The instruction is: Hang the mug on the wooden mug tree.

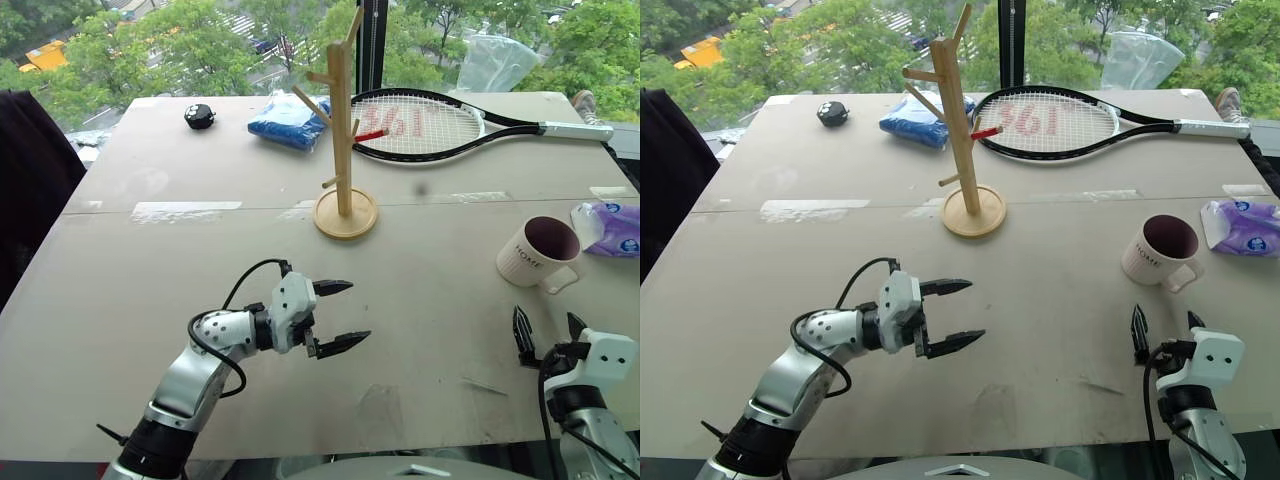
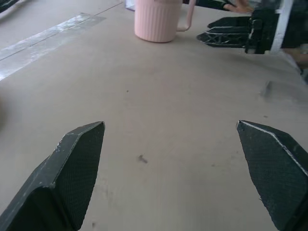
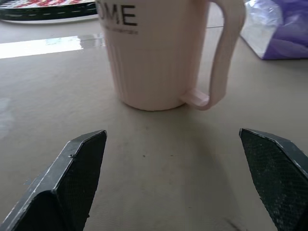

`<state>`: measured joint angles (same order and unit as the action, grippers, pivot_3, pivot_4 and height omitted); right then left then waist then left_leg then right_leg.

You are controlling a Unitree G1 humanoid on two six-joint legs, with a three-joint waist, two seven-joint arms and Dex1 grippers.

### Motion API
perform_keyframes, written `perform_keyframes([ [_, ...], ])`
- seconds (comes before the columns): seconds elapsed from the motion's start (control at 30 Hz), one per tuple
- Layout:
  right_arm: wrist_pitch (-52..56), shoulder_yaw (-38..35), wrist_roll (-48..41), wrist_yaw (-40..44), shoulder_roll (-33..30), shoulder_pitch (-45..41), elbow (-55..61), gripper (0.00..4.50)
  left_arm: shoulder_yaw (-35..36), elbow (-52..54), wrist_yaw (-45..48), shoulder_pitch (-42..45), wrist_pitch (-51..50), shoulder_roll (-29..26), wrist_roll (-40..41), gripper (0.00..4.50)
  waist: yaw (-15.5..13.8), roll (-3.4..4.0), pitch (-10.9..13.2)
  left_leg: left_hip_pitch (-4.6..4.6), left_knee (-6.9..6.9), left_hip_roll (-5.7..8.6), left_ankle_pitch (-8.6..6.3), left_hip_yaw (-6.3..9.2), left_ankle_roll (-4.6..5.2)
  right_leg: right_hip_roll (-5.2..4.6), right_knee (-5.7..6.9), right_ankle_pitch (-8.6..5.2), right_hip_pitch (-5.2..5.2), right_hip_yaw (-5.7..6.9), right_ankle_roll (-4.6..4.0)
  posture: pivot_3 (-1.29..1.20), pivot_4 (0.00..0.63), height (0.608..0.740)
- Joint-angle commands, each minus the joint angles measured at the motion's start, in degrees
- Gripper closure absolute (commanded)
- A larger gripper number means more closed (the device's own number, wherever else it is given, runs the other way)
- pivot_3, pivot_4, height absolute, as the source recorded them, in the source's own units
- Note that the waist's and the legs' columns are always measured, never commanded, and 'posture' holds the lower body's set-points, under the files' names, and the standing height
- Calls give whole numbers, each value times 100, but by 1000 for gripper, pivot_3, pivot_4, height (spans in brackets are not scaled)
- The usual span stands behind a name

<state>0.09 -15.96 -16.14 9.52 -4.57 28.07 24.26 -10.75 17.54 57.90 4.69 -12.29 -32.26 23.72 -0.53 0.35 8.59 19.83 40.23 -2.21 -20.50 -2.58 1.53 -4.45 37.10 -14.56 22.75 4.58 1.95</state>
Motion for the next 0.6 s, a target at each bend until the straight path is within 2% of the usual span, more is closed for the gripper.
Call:
perform_keyframes([
  [0.03,-80,-233,173,-408,15,-368,47,36,-7,316,286,374,-219,-145,203,0,3,0,0,0,0,0,0,1,0,1,1,0,0,-5,0,0,150,740],
  [0.23,68,-438,23,-539,-40,-954,-324,36,93,239,190,769,-247,-108,171,0,-14,0,1,-3,0,7,0,1,0,9,3,0,0,-30,0,0,150,740],
  [0.6,1,-861,-114,-298,-533,-1471,-1195,36,103,281,129,526,-85,-132,-4,0,-13,2,3,0,-2,7,0,-4,0,24,0,1,19,-74,0,0,150,740],
])
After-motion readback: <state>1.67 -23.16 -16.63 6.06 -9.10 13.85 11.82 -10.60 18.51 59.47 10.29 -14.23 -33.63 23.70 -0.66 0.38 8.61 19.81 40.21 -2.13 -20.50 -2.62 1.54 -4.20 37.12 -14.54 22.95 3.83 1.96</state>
